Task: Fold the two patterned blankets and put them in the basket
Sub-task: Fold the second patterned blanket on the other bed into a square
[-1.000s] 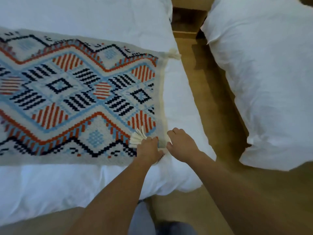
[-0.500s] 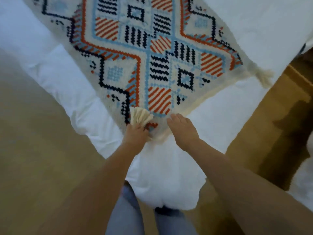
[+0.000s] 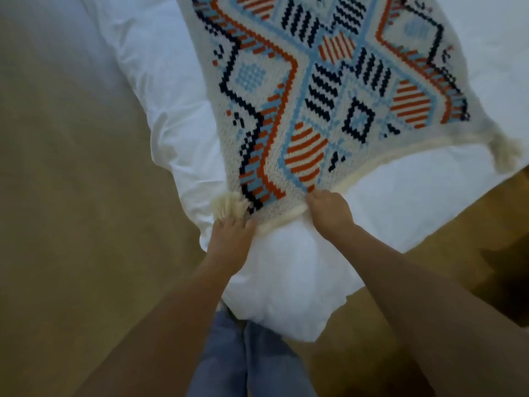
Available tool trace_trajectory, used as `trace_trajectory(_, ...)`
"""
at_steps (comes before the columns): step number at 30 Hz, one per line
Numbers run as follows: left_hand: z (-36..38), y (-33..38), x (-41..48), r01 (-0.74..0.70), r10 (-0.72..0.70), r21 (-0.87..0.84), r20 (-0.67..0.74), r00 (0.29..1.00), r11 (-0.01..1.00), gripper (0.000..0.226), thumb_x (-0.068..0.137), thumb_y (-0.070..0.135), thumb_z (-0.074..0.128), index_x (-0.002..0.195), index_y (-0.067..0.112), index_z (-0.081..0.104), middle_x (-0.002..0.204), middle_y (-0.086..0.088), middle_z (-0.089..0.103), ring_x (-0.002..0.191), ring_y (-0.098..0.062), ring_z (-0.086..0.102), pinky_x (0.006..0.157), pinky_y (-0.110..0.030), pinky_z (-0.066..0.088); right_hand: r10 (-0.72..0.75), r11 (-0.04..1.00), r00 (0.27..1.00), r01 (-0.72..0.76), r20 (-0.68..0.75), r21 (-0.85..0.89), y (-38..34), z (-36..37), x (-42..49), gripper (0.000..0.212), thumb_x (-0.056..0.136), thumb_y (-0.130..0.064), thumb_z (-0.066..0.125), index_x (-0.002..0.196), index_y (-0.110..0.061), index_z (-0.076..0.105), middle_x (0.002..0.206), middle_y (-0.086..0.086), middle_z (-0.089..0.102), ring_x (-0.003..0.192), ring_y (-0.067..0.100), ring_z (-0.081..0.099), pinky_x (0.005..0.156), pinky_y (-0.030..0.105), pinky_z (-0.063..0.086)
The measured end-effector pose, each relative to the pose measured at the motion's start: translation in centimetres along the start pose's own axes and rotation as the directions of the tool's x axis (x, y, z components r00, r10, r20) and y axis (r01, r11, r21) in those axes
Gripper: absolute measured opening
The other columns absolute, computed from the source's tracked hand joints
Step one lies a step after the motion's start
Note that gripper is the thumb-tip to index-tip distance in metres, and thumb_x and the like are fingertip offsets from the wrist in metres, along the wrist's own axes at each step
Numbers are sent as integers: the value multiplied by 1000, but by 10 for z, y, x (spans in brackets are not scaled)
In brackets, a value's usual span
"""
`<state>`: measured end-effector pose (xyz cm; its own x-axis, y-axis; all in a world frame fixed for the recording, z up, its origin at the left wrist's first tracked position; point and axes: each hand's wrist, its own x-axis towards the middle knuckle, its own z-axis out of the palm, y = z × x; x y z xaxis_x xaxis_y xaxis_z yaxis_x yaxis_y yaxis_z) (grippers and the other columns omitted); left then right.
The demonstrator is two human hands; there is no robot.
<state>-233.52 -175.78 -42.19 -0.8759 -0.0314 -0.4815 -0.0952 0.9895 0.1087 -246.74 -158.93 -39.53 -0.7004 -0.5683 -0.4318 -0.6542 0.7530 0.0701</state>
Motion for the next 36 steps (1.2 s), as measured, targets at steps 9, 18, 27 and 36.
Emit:
trace_trajectory(9,-38,35,17,-64,50,-77,-171,984,995,34,78,24,51,110,15,54,108,-3,52,101,-24,48,87,-37,35,43,976,994,-20,-104,215,25,1,-25,40,82,-4,46,122,-3,48,120,14,53,107,30,49,93,35,38)
trace_trajectory(18,-105,174,136,-89,64,-102,-227,972,991,26,91,29,45,114,17,48,115,-3,52,106,-24,49,87,-35,37,186,975,978,-171,-100,141,199,-6,-5,25,88,-6,43,112,-4,48,115,13,52,102,29,49,82,33,38)
trace_trajectory(27,-107,290,246,78,-96,-78,-268,959,994,36,90,18,49,125,17,40,128,-6,47,114,-26,46,89,-39,39,-10,999,934,-7,-357,-48,321,8,41,36,60,-1,75,94,-8,67,83,10,66,70,27,63,59,31,51)
trace_trajectory(36,-114,290,265,103,-143,-189,-213,966,977,33,94,8,42,126,16,45,119,-1,52,103,-20,48,74,-29,40,2,997,939,25,-343,76,371,7,67,30,62,9,70,89,1,60,81,19,63,71,32,60,64,36,49)
